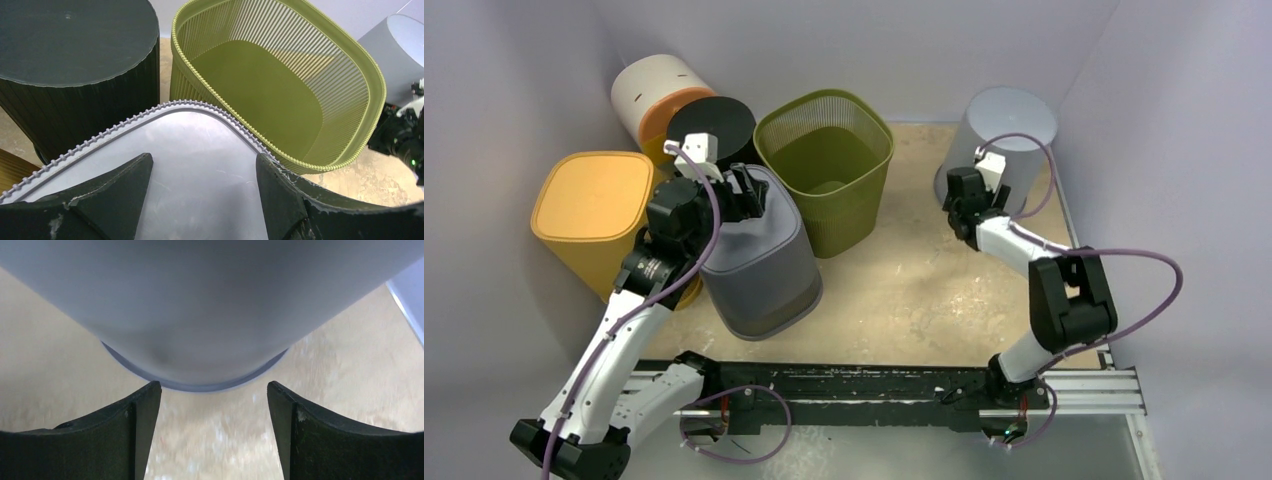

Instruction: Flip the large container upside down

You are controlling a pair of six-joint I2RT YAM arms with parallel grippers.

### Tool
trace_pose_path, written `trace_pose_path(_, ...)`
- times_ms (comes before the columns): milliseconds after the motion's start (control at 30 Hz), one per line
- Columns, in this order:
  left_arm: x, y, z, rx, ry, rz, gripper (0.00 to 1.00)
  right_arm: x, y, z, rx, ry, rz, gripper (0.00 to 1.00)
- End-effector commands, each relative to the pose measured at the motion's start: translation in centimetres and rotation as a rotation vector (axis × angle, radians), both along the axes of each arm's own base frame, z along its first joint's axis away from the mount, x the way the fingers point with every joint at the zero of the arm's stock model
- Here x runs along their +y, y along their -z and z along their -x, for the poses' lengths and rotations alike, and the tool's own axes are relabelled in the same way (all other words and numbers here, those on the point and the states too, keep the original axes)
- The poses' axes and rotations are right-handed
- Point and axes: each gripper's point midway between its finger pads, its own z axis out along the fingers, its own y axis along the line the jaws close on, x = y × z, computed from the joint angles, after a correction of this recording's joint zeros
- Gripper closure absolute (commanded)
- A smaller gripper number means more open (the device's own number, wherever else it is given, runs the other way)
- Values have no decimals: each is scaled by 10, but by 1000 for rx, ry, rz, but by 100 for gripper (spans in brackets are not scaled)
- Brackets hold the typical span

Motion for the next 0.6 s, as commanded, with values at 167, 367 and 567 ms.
trace_pose_path(167,10,94,17,296,-6,-133,26,-37,-61,-116,-162,-18,85,17)
trace_pose_path(367,13,100,16,298,-21,-153,26,-71,-68,-161,-190,43,105,13)
trace_pose_path(567,14,102,14,302,-20,-161,26,-99,-64,-169,-168,115,134,2)
